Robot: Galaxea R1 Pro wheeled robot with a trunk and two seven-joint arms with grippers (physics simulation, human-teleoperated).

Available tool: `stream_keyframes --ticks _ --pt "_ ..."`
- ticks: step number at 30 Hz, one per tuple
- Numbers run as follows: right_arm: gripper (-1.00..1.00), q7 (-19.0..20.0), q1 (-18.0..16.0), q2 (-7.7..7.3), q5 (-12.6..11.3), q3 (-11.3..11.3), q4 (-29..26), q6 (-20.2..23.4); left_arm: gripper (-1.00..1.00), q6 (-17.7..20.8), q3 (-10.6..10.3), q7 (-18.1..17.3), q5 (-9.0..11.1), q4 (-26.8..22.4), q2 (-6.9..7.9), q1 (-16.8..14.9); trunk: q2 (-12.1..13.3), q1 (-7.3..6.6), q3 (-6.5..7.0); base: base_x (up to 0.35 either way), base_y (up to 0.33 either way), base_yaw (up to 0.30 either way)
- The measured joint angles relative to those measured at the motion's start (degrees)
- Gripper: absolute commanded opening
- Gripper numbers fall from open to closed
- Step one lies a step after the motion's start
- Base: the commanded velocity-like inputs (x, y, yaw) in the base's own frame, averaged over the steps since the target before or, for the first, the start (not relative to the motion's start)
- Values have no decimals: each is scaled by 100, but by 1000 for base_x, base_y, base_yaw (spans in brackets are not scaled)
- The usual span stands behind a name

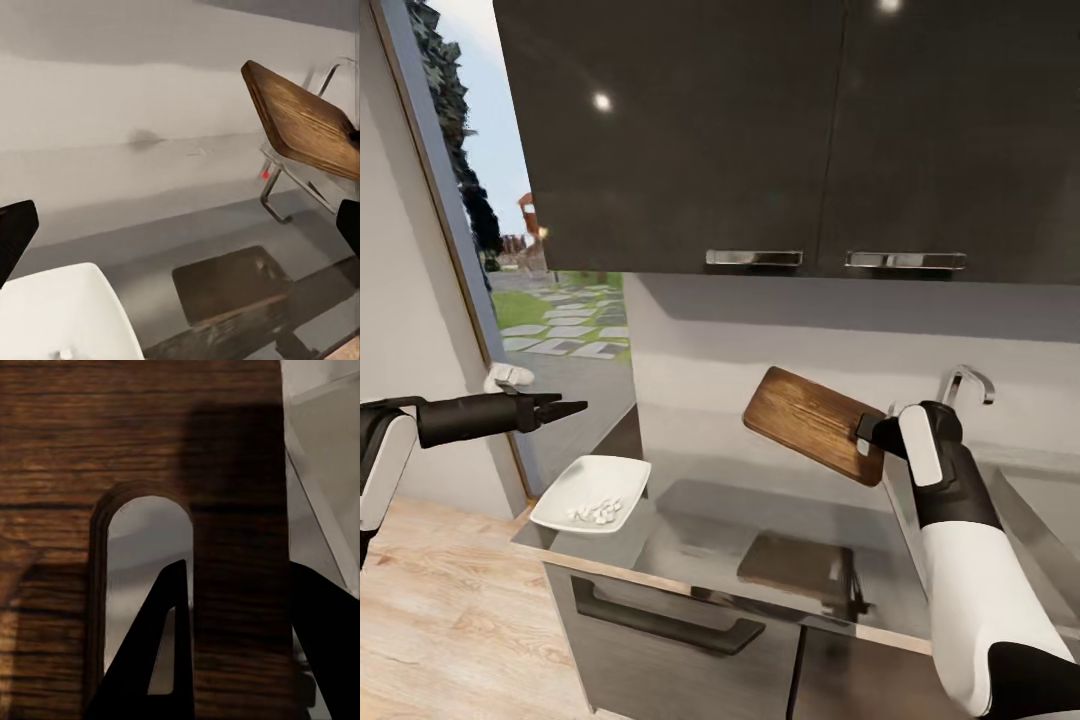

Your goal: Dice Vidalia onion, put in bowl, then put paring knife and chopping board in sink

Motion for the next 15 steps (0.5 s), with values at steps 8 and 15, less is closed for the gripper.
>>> stream_keyframes --ticks 8,15 --pt "-100 2 2 28 -115 -15 -147 185 100 -1 3 5 -5 3 -52 -1 0 0 0 0 0 -176" --pt "-100 1 2 34 -234 -15 -148 193 100 -1 3 5 -7 3 -52 -1 1 0 0 0 0 -277"
